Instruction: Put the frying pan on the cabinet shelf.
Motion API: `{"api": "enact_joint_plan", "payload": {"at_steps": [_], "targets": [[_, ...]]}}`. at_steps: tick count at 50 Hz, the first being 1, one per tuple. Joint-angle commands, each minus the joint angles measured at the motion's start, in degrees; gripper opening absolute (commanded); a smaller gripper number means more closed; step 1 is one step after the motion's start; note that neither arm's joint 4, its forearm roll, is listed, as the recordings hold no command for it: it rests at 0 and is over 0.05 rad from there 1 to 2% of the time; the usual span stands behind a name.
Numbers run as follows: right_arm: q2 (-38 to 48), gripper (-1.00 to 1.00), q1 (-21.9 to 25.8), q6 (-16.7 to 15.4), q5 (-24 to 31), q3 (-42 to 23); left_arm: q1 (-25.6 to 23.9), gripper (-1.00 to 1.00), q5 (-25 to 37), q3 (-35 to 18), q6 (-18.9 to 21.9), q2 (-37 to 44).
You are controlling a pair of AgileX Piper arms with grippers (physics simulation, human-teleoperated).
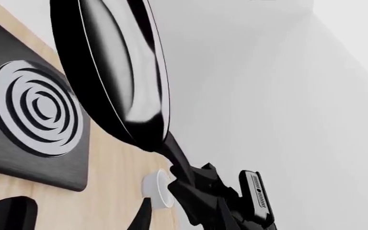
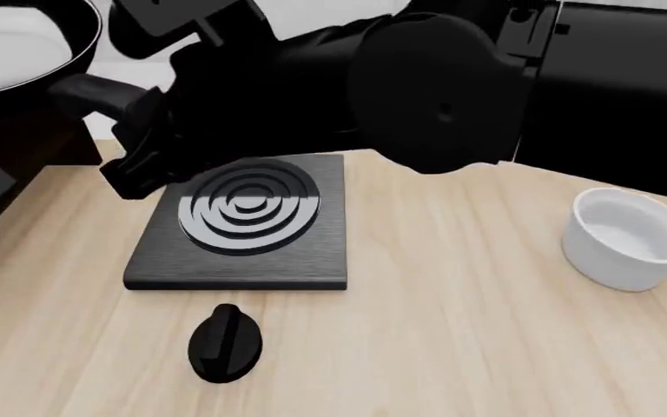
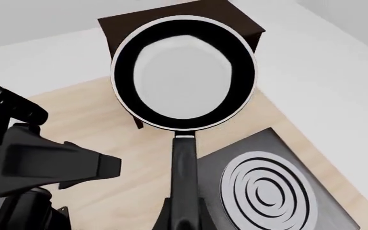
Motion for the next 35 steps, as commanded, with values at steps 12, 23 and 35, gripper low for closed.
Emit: {"api": "enact_joint_plan", "payload": {"at_steps": [12, 23, 35], "targets": [[0.58, -1.0, 3.02, 1.02, -1.87, -2.08, -0.01, 1.0, -0.84, 0.36, -0.23, 0.37], [0.57, -1.0, 3.53, 0.69, -1.89, -2.66, 0.0, 1.0, -1.6, 1.27, 0.0, 0.79], [0.53, -1.0, 4.98, 1.03, -2.48, -1.96, 0.22, 1.0, -1.46, 1.14, -0.05, 0.71]]}}
